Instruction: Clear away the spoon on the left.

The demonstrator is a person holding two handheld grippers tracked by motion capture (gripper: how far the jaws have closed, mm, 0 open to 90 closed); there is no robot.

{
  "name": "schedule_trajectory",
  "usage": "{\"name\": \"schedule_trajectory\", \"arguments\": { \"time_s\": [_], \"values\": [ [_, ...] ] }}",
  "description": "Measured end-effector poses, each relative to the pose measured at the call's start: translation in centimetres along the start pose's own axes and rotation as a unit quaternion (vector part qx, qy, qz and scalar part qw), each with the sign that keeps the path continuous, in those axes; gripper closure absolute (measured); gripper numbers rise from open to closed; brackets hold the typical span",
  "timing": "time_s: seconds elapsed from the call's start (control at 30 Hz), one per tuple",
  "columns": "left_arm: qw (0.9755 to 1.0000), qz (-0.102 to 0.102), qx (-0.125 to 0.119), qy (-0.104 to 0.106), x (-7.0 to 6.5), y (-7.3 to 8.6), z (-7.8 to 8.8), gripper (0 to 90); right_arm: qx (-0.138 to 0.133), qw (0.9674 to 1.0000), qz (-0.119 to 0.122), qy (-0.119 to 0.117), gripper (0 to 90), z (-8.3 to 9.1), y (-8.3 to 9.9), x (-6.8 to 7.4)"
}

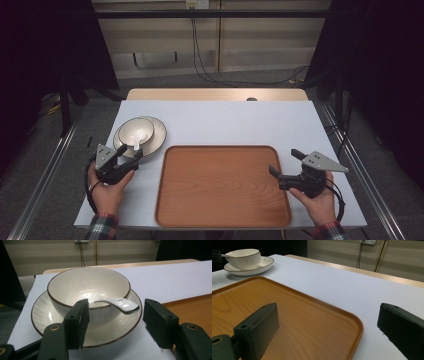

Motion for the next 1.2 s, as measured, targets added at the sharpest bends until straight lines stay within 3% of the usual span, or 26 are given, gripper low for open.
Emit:
{"name": "schedule_trajectory", "arguments": {
  "time_s": [0.23, 0.47, 0.57, 0.63, 0.8, 1.07, 1.2],
  "values": [
    [0.9999, -0.011, -0.011, 0.002, 0.0, -0.2, -0.2, 43.4, 0.003, 1.0, 0.003, -0.001, 3.6, 0.0, 0.1, 0.0],
    [0.9998, 0.006, -0.019, 0.011, 0.0, -0.5, -0.2, 57.0, 0.005, 1.0, 0.005, -0.003, 3.9, 0.0, 0.1, 0.0],
    [0.9997, 0.017, -0.015, 0.013, -0.1, -0.4, -0.2, 57.0, 0.006, 1.0, 0.005, -0.004, 4.0, 0.0, 0.2, 0.0],
    [0.9999, 0.009, -0.01, 0.011, 0.0, -0.2, -0.2, 56.0, 0.007, 0.9999, 0.007, -0.005, 4.0, 0.0, 0.2, 0.1],
    [0.9998, 0.011, -0.013, 0.011, 0.2, -0.3, -0.2, 64.2, 0.006, 0.9999, 0.008, -0.006, 4.3, -0.1, 0.2, 0.1],
    [0.9993, 0.027, -0.024, 0.008, 0.7, -0.7, 0.0, 67.4, 0.009, 0.9999, 0.007, -0.007, 4.7, 0.0, 0.3, 0.2],
    [0.9987, 0.043, -0.027, 0.008, 0.9, -0.9, 0.1, 74.4, 0.009, 0.9999, 0.006, -0.004, 4.7, 0.0, 0.2, 0.1]
  ]
}}
Point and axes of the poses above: each handheld gripper's, and its own axes: z roughly backward along the jaws, y roughly out of its underside, x roughly to its left, the point moved 10 cm from there along -z, roughly forward along the jaws, and after that the axes turned 14 degrees about -x, right-handed, at the moved point
